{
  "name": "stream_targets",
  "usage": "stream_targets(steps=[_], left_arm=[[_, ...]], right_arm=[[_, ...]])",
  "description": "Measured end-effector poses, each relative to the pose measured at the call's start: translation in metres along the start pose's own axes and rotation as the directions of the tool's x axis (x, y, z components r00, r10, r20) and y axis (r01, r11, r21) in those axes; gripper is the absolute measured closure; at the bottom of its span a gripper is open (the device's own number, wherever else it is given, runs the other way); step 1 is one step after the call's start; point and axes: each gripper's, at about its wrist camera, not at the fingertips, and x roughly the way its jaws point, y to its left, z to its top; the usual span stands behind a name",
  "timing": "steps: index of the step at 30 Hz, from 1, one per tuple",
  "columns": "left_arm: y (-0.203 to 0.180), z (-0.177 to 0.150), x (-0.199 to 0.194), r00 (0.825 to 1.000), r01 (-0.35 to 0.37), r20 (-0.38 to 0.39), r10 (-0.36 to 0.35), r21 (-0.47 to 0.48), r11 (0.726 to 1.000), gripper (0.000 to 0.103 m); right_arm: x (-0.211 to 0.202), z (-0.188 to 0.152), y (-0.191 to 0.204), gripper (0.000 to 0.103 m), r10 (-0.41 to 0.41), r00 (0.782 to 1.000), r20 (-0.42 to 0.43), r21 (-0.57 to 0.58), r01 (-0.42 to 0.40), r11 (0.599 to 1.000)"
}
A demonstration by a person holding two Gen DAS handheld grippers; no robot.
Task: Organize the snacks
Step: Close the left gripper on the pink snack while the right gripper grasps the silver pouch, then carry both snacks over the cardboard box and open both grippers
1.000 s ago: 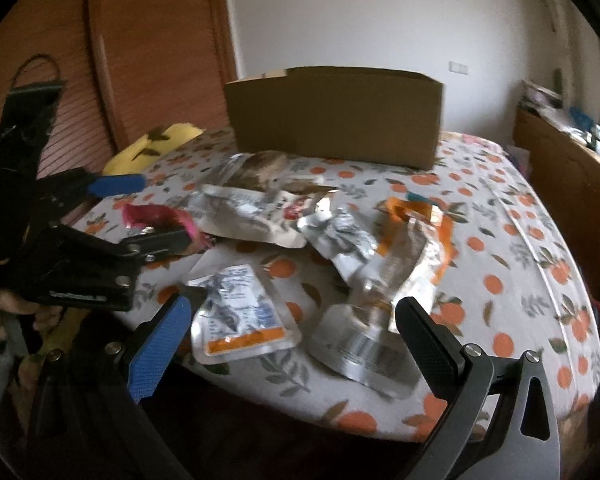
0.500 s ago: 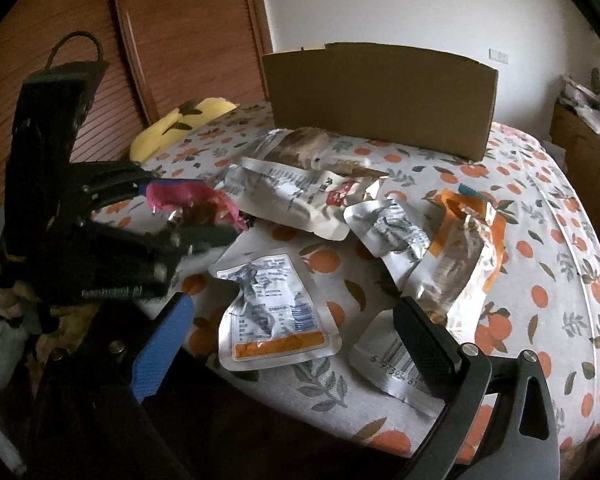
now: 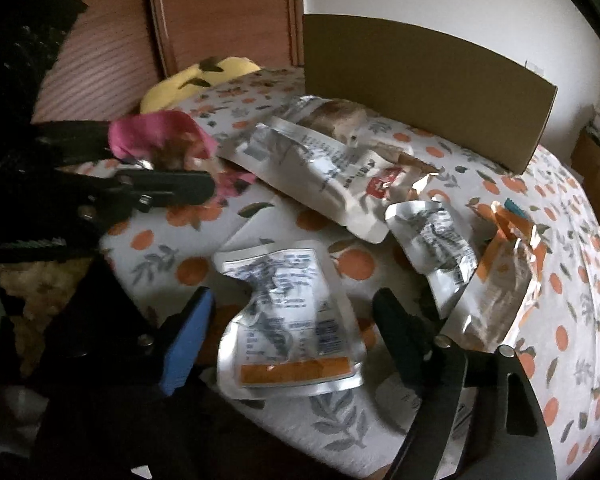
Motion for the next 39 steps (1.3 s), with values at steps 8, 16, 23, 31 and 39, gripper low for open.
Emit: stream_targets(steps=[8,16,23,31,39], left_arm=[[0.002,-0.002,-0.004,1.0,0.022,0.008,-0.022,-0.028,0.999,0.063],[0.0,-0.002,-0.007,0.999,0.038,0.013,-0.038,-0.036,0.999,0.063],[-0.002,0.002,-0.014,0.999,0.043,0.031,-0.041,-0.04,0.998,0.063],[-0.002,0.009,-0.024,0.997,0.05,0.057,-0.047,-0.049,0.998,0.063],[0.001,0.025,-0.041,0.992,0.041,0.121,-0.033,-0.063,0.997,0.063]], right_arm=[[0.0,0.005,-0.008,0.044,-0.018,0.999,-0.039,0.001,0.018,1.0],[-0.003,0.005,-0.016,0.046,0.021,1.0,-0.023,0.05,-0.02,0.999],[-0.014,0.004,-0.02,0.046,0.045,0.999,0.029,0.093,-0.047,0.995],[-0.03,0.011,-0.02,0.046,0.057,0.995,0.084,0.116,-0.067,0.991],[-0.054,0.028,-0.027,0.046,0.041,0.988,0.146,0.109,-0.058,0.992]])
